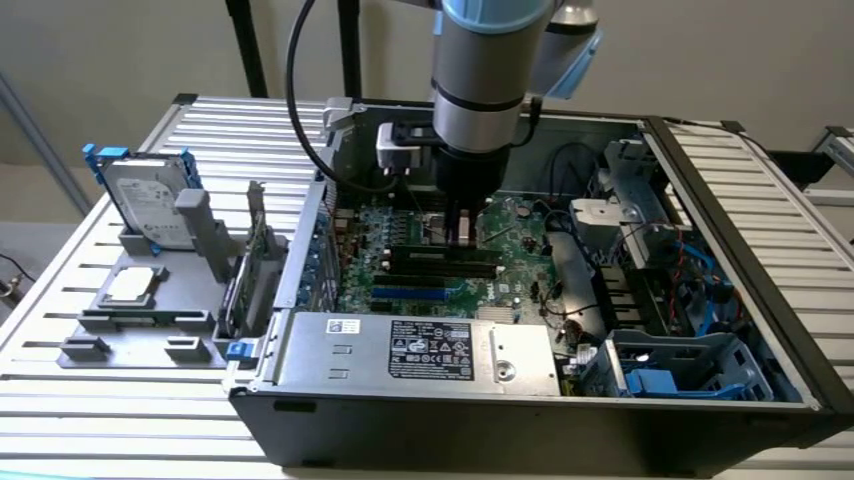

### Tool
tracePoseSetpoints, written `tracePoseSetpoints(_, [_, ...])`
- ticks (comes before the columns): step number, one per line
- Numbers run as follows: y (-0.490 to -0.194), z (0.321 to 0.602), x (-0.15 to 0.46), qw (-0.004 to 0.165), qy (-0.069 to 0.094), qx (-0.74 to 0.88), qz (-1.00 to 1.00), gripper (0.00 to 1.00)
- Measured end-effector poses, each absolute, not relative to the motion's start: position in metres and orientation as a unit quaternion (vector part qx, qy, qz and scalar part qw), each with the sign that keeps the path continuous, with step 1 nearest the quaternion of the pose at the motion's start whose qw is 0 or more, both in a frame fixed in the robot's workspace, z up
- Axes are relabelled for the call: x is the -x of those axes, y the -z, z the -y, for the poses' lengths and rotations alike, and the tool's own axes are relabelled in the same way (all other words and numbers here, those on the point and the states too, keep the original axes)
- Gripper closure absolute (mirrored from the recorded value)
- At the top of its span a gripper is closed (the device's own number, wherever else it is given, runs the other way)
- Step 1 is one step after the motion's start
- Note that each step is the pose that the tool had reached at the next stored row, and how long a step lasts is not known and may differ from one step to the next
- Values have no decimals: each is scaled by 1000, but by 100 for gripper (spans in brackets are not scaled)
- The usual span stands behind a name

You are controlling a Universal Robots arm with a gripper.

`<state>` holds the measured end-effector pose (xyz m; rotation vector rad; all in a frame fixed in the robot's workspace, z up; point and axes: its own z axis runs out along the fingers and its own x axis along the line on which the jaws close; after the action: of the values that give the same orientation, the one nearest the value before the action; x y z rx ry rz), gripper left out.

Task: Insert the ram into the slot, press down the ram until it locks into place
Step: 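Insert the ram into the slot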

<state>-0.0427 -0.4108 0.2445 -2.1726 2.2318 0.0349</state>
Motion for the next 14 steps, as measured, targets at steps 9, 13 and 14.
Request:
tracePoseSetpoints(9, [-238,406,44,12,-10,697,-716,87])
tracePoseSetpoints(13, [-236,406,45,11,-9,697,-716,87])
tracePoseSetpoints(14, [-235,405,45,11,-8,698,-716,87])
